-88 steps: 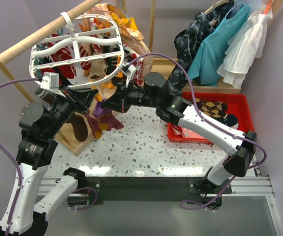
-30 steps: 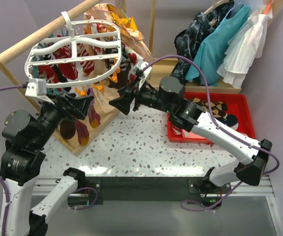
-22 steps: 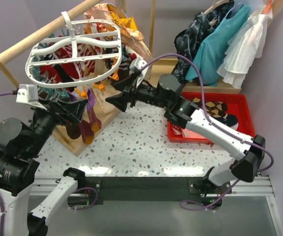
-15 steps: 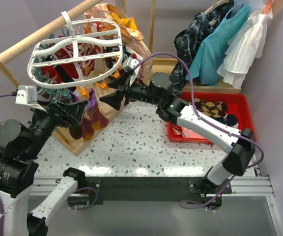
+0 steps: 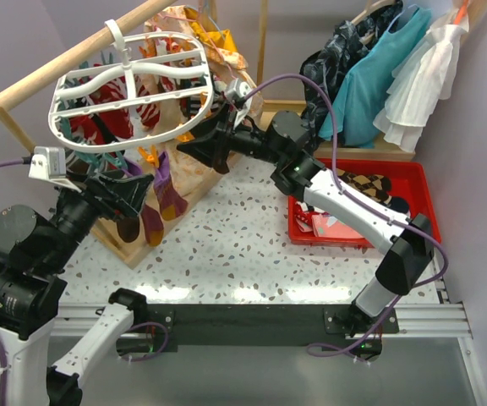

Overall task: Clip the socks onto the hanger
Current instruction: Open the clamp at the hanger.

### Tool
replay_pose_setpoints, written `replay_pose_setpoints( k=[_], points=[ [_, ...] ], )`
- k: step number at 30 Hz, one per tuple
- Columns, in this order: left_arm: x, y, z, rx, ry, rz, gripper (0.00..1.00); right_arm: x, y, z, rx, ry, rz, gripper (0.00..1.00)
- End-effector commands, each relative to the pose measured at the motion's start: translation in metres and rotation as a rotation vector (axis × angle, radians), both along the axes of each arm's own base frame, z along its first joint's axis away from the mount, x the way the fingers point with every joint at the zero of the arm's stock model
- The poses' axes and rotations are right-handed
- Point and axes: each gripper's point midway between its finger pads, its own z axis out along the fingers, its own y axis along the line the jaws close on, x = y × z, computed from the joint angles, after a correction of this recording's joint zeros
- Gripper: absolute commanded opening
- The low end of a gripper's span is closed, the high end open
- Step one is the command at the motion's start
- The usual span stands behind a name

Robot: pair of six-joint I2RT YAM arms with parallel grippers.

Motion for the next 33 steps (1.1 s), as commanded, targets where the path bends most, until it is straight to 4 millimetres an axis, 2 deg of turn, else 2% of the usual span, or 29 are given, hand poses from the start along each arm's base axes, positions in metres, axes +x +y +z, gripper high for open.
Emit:
replay_pose_setpoints(
  k=[1,8,12,16,21,25,26,27,28,29,31,33],
  points=[
    [0.004,-0.012,0.011,-0.033,-0.015,-0.056,0.87,-0.02,0.0,0.03,0.053,-0.067,0.103,0.44],
    [0.014,-0.027,0.016,-0.065,-0.007,-0.118,0.87,-0.031,0.001,0.028,0.057,-0.056,0.167,0.13],
    [0.017,-0.031,0.023,-0.085,-0.015,-0.132,0.86,-0.042,0.001,0.028,0.064,-0.048,0.181,0.06],
    [0.022,-0.032,0.026,-0.098,-0.009,-0.13,0.85,-0.061,0.013,0.021,0.03,-0.059,0.178,0.04],
    [0.023,-0.027,0.031,-0.101,-0.011,-0.099,0.82,-0.066,0.02,0.012,-0.014,-0.088,0.092,0.0],
    [0.022,-0.015,0.031,-0.093,0.001,-0.035,0.79,-0.081,0.027,0.012,-0.041,-0.12,0.062,0.0],
    [0.022,-0.012,0.023,-0.081,0.034,-0.015,0.78,-0.083,0.026,0.009,-0.057,-0.122,0.054,0.0],
    [0.019,-0.007,0.027,-0.074,0.034,0.007,0.78,-0.079,0.026,0.01,-0.062,-0.128,0.022,0.0],
    [0.022,0.006,0.023,-0.044,0.047,0.077,0.78,-0.081,0.026,0.009,-0.066,-0.127,0.015,0.0],
    [0.02,0.013,0.011,-0.013,0.096,0.114,0.78,-0.08,0.025,0.009,-0.072,-0.125,0.005,0.0],
    [0.014,0.035,0.017,0.018,0.083,0.216,0.79,-0.076,0.024,0.006,-0.084,-0.126,-0.028,0.0],
    [0.005,0.045,0.019,0.032,0.084,0.254,0.79,-0.077,0.023,0.007,-0.085,-0.135,-0.037,0.0]
  ],
)
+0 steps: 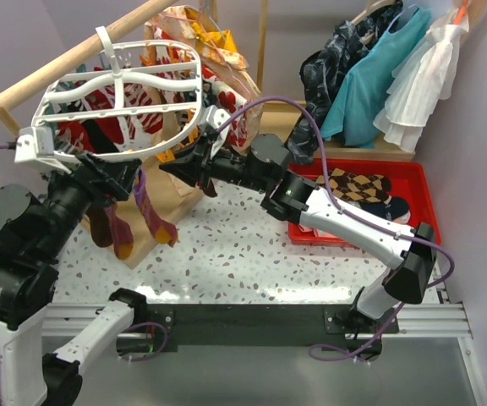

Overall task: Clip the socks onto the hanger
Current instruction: Open the clamp at the hanger.

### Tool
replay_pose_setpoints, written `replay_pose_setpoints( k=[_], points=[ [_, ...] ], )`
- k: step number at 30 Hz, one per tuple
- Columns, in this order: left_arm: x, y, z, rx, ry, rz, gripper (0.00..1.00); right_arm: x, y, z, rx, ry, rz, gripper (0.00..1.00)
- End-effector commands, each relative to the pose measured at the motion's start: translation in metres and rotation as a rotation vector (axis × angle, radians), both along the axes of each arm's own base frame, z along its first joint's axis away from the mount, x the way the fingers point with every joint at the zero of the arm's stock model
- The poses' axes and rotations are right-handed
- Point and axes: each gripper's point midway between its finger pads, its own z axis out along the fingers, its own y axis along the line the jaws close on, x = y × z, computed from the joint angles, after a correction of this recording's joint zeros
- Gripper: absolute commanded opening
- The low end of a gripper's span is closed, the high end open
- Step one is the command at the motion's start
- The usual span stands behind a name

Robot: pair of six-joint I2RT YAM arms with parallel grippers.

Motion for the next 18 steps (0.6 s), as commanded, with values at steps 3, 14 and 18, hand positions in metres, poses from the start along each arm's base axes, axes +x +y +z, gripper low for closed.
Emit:
replay_pose_setpoints(
  k=[3,14,18],
  points=[
    [-0.023,0.03,0.019,0.053,-0.051,0.115,0.78,-0.017,-0.008,0.008,-0.026,-0.06,-0.001,0.0],
    [-0.033,-0.037,0.028,-0.058,-0.078,-0.259,0.74,-0.029,0.002,0.009,-0.027,-0.068,0.005,0.0],
    [-0.021,-0.039,0.015,-0.038,-0.028,-0.252,0.73,-0.035,0.007,0.008,-0.029,-0.06,0.017,0.0]
  ],
)
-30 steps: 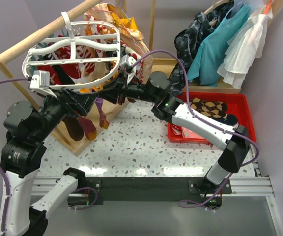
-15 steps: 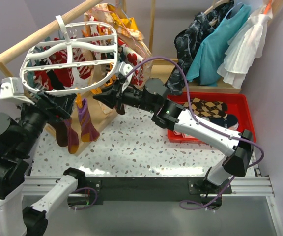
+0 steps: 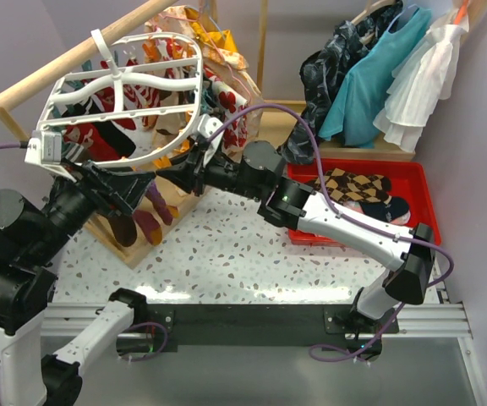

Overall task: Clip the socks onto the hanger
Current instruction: Open the clamp at the hanger.

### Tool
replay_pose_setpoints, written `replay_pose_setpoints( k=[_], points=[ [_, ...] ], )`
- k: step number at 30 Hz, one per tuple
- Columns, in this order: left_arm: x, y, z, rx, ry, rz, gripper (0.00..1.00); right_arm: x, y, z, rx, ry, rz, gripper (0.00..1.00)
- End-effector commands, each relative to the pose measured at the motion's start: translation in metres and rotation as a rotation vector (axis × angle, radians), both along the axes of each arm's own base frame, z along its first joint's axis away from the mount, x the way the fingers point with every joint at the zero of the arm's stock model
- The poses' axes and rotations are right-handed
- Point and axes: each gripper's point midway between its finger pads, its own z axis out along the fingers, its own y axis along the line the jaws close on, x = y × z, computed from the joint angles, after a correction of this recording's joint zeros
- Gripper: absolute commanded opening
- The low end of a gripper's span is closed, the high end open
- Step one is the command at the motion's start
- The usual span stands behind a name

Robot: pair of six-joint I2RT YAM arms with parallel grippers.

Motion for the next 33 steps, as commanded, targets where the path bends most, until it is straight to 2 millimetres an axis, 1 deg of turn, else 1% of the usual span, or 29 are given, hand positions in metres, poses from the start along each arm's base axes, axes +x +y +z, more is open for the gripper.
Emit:
replay_pose_setpoints(
  k=[1,5,9,12,14,16,17,19,21,24,25,26,28,29,33],
  points=[
    [0.016,-0.013,-0.003,-0.004,0.027,-0.044,0.73,-0.032,0.002,0.017,0.016,-0.037,0.081,0.0],
    [0.03,-0.01,-0.015,0.006,0.063,-0.004,0.73,-0.034,0.007,0.014,0.017,-0.018,0.092,0.0],
    [0.042,-0.005,-0.019,0.003,0.064,0.044,0.72,-0.037,0.01,0.011,0.029,0.011,0.112,0.0],
    [0.049,-0.003,-0.027,0.004,0.081,0.069,0.71,-0.043,0.011,0.012,0.048,0.034,0.145,0.0],
    [0.054,-0.002,-0.032,0.003,0.086,0.083,0.7,-0.048,0.011,0.017,0.076,0.044,0.172,0.0],
    [0.055,0.0,-0.029,-0.019,0.068,0.102,0.68,-0.052,0.012,0.016,0.083,0.051,0.19,0.0],
    [0.057,0.0,-0.032,-0.024,0.072,0.107,0.68,-0.052,0.012,0.014,0.08,0.057,0.194,0.01],
    [0.059,0.001,-0.027,-0.051,0.051,0.119,0.66,-0.052,0.014,0.01,0.071,0.059,0.195,0.04],
    [0.063,0.001,-0.029,-0.07,0.057,0.126,0.65,-0.052,0.016,0.005,0.062,0.067,0.199,0.06],
    [0.068,0.001,-0.024,-0.104,0.04,0.135,0.64,-0.053,0.018,-0.001,0.053,0.074,0.202,0.06],
    [0.068,0.0,-0.018,-0.12,0.019,0.134,0.63,-0.052,0.018,-0.001,0.053,0.074,0.201,0.07],
    [0.069,0.0,-0.018,-0.129,0.017,0.133,0.63,-0.052,0.019,-0.004,0.051,0.076,0.201,0.08],
    [0.071,-0.002,-0.012,-0.159,-0.004,0.13,0.61,-0.052,0.019,-0.002,0.057,0.075,0.203,0.12],
    [0.073,-0.002,-0.015,-0.164,0.0,0.129,0.61,-0.052,0.02,-0.005,0.057,0.08,0.204,0.14],
    [0.078,-0.007,-0.015,-0.188,-0.001,0.116,0.59,-0.053,0.023,-0.002,0.069,0.079,0.215,0.15]
  ],
)
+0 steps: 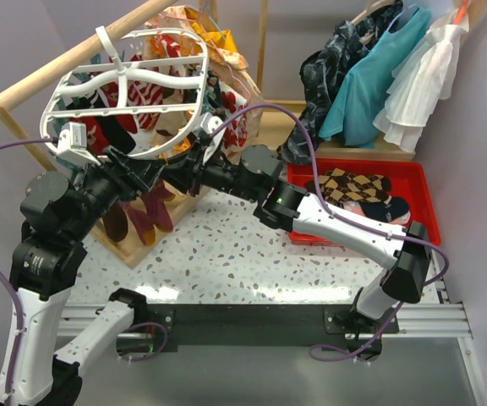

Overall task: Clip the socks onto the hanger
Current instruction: Open the clamp at the hanger.

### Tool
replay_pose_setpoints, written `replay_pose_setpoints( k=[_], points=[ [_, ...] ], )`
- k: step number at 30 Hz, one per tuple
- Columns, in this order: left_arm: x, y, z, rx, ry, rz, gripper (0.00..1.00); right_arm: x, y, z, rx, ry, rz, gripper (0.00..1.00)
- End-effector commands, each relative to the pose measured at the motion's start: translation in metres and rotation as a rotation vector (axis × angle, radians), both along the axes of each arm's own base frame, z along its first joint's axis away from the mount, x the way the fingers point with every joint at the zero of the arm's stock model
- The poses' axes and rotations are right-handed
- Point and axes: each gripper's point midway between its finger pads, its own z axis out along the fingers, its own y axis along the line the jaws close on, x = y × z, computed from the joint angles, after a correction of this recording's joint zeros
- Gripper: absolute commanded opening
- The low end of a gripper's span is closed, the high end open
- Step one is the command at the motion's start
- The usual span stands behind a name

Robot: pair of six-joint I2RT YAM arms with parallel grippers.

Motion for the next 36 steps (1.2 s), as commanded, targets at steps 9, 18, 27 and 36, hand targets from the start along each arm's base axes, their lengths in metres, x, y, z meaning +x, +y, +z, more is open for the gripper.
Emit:
replay_pose_setpoints(
  k=[9,18,27,36],
  points=[
    [0.026,0.002,0.05,-0.086,-0.206,0.059,0.48,-0.05,0.019,-0.006,-0.01,-0.029,0.191,0.24],
    [0.035,0.002,0.04,-0.055,-0.198,0.068,0.31,-0.049,0.012,-0.009,-0.032,-0.048,0.164,0.34],
    [0.035,0.008,0.03,-0.003,-0.21,0.094,0.2,-0.038,-0.02,-0.018,-0.117,-0.058,0.033,0.52],
    [0.038,0.009,0.001,0.021,-0.188,0.098,0.15,0.031,-0.133,-0.107,-0.559,0.074,-0.454,0.57]
  ],
)
